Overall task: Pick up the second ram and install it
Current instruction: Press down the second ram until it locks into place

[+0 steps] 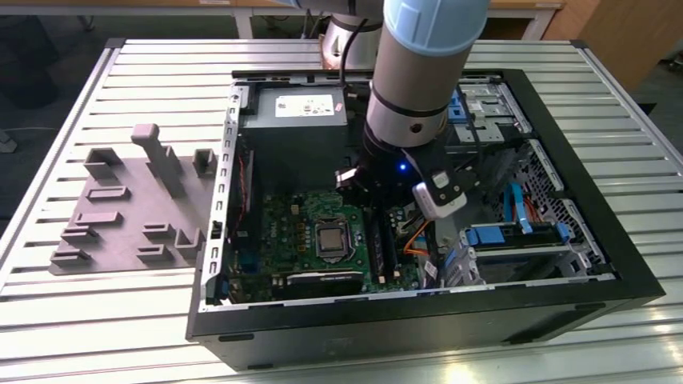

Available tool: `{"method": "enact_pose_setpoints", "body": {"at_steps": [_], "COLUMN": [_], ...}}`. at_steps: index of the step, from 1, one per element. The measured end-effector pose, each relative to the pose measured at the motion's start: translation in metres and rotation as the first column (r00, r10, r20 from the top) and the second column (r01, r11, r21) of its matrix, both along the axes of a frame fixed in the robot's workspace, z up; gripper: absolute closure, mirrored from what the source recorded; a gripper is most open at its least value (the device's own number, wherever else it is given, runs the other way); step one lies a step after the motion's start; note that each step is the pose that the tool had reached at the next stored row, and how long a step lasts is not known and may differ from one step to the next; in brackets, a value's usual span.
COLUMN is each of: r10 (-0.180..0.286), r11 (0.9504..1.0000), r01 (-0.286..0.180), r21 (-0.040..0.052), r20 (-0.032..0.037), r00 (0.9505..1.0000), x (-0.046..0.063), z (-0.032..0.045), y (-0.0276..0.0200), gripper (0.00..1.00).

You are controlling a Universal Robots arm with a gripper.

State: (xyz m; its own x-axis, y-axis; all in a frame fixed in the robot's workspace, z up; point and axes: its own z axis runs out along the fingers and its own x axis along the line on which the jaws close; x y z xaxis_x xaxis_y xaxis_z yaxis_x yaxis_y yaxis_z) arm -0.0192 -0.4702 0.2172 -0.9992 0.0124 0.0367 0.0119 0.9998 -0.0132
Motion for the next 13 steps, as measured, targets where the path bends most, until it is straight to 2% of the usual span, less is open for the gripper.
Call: {"method": "enact_pose_setpoints", "body": {"at_steps": [8, 13], "r10": [0.0, 0.0], "r11": [1.0, 1.0], "r01": [0.0, 0.0], "r21": [0.0002, 0.0007], "r20": [0.0, -0.0001], "r00": [1.0, 1.0], "x": [0.0, 0.0], "z": [0.0017, 0.0], "y": [0.0, 0.0], "gripper": [0.86, 0.86]}}
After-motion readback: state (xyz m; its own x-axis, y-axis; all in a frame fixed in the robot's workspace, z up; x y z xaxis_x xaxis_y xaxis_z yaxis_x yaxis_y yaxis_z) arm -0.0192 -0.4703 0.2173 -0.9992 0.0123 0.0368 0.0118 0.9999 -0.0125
